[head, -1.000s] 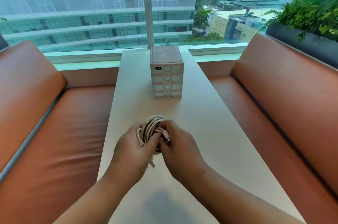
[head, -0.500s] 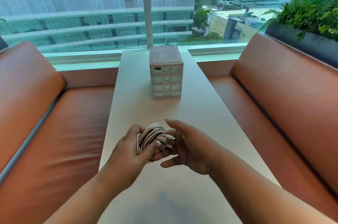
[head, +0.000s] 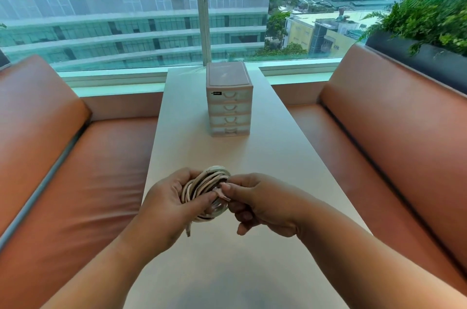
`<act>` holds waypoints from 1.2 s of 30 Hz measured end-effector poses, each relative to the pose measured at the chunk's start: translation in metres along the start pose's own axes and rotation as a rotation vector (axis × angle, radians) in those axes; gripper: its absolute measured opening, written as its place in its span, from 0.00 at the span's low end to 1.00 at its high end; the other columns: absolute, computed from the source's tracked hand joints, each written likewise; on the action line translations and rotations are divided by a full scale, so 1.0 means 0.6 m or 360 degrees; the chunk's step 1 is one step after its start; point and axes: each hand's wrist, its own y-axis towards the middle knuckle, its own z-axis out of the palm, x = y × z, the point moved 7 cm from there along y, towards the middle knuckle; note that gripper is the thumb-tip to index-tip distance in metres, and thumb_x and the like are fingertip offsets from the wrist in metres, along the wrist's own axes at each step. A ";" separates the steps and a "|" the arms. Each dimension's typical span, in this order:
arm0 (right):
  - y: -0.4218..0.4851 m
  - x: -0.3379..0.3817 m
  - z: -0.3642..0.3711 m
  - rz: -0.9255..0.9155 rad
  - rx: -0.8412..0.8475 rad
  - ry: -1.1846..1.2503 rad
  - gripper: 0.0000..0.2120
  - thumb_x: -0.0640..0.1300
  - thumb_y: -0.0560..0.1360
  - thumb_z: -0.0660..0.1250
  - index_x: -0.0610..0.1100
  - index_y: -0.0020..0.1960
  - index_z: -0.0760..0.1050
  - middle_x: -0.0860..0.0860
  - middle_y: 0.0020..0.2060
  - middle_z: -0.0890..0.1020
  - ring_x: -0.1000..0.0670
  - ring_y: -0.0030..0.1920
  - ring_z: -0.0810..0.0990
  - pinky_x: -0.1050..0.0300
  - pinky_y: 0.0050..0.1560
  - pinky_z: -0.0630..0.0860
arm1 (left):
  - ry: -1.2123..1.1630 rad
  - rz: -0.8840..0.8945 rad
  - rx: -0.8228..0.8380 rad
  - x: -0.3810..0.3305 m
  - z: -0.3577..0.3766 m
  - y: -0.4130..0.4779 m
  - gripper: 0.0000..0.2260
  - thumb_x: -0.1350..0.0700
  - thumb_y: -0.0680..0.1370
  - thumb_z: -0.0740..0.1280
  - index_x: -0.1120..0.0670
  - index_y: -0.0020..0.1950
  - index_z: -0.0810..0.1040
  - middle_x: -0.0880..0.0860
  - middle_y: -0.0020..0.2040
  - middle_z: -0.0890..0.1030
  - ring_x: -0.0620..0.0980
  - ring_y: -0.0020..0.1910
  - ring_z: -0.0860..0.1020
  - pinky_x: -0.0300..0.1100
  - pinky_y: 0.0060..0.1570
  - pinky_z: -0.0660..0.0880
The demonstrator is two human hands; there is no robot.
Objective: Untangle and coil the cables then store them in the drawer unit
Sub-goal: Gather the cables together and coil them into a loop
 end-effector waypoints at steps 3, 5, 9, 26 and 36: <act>-0.007 0.003 -0.002 -0.0062 0.0005 -0.0086 0.12 0.45 0.82 0.58 0.47 0.42 0.74 0.55 0.28 0.65 0.54 0.28 0.61 0.55 0.38 0.78 | 0.0147 0.0091 0.0072 -0.004 -0.006 -0.004 0.11 0.57 0.72 0.73 0.51 0.53 0.80 0.50 0.43 0.85 0.45 0.40 0.82 0.33 0.36 0.76; -0.011 0.001 0.000 -0.0092 0.0032 -0.0102 0.11 0.46 0.82 0.59 0.45 0.43 0.74 0.56 0.27 0.65 0.54 0.28 0.62 0.54 0.40 0.80 | 0.0283 0.0161 0.0103 -0.008 -0.006 -0.009 0.09 0.55 0.74 0.71 0.50 0.54 0.80 0.47 0.43 0.84 0.42 0.39 0.81 0.29 0.35 0.74; -0.009 -0.010 0.003 -0.0110 0.0073 -0.0032 0.10 0.45 0.82 0.60 0.44 0.45 0.76 0.53 0.29 0.71 0.52 0.31 0.70 0.52 0.48 0.79 | 0.0478 0.0251 0.0087 -0.013 -0.002 -0.014 0.08 0.51 0.75 0.65 0.48 0.52 0.79 0.42 0.42 0.83 0.41 0.39 0.80 0.30 0.40 0.73; -0.007 -0.012 0.005 0.0173 -0.0110 -0.0550 0.13 0.46 0.79 0.61 0.47 0.35 0.69 0.51 0.29 0.69 0.52 0.27 0.65 0.58 0.30 0.63 | 0.0585 0.0270 0.0222 -0.015 0.027 -0.016 0.03 0.51 0.78 0.65 0.46 0.51 0.75 0.41 0.41 0.81 0.39 0.39 0.79 0.25 0.35 0.70; -0.050 0.030 -0.001 -0.0065 0.0032 -0.1625 0.20 0.56 0.81 0.55 0.48 0.35 0.65 0.53 0.30 0.69 0.56 0.29 0.66 0.64 0.31 0.64 | 0.0233 0.0108 0.0452 0.000 0.021 -0.031 0.12 0.45 0.71 0.69 0.46 0.51 0.80 0.54 0.44 0.83 0.49 0.42 0.80 0.40 0.43 0.77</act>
